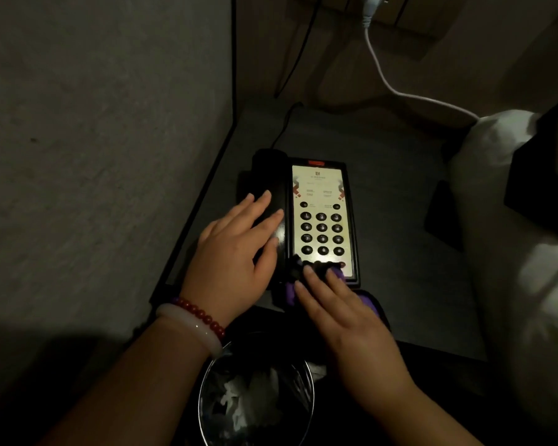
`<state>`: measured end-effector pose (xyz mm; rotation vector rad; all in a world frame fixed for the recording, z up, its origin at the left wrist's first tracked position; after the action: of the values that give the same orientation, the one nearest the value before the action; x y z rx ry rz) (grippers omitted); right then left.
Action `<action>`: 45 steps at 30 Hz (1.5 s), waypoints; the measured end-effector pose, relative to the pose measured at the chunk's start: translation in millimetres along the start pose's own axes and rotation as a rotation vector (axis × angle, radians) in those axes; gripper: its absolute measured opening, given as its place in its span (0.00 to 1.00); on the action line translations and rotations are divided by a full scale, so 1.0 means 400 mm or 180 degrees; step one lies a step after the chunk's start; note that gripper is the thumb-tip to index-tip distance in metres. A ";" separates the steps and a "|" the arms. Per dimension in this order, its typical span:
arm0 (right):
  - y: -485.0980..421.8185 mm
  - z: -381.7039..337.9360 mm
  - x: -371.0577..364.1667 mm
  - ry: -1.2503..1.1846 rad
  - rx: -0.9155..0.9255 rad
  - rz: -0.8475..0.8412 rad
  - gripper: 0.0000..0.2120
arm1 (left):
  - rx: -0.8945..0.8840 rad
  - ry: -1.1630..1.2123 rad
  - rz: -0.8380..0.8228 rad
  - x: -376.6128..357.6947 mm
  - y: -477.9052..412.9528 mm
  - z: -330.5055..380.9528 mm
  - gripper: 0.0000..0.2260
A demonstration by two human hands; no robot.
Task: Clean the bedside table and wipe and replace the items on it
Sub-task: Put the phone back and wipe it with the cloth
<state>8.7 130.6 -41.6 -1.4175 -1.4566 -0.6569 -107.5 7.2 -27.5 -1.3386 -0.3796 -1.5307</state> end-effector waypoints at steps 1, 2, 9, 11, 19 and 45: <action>0.002 0.008 0.000 -0.0081 -0.0027 -0.0042 0.31 | -0.0006 -0.0010 -0.0009 0.001 0.001 -0.001 0.20; 0.006 0.030 0.006 -0.0197 -0.0214 -0.0041 0.37 | 0.0002 -0.0018 -0.0027 0.001 0.002 -0.002 0.20; 0.013 0.160 0.114 -0.0664 -0.1790 0.0538 0.33 | 0.0075 0.0082 -0.0041 0.005 0.001 0.000 0.21; 0.004 0.163 0.137 -0.0948 -0.1996 0.0981 0.30 | 0.0107 0.0162 -0.0122 0.002 0.006 0.006 0.23; -0.080 0.128 0.087 -0.2694 -0.2690 0.1236 0.21 | 0.0199 0.0155 -0.0742 -0.045 0.021 0.032 0.29; -0.367 0.195 0.039 -0.1556 -0.2192 0.0697 0.25 | 0.0443 0.0406 -0.0507 -0.095 -0.243 -0.047 0.27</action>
<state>-149.7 180.1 -23.3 -2.3676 -1.4649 -0.7405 -203.6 52.3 -30.8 -1.1183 -0.5121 -1.6797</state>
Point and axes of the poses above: each hand's wrist, its own y-axis away from the middle knuckle, its own x-axis out of the back of the hand, z = x × y, the point moved 7 cm from there along -y, towards the middle knuckle, and after that the axes turned 15 degrees about -y, right-handed, at the moved point
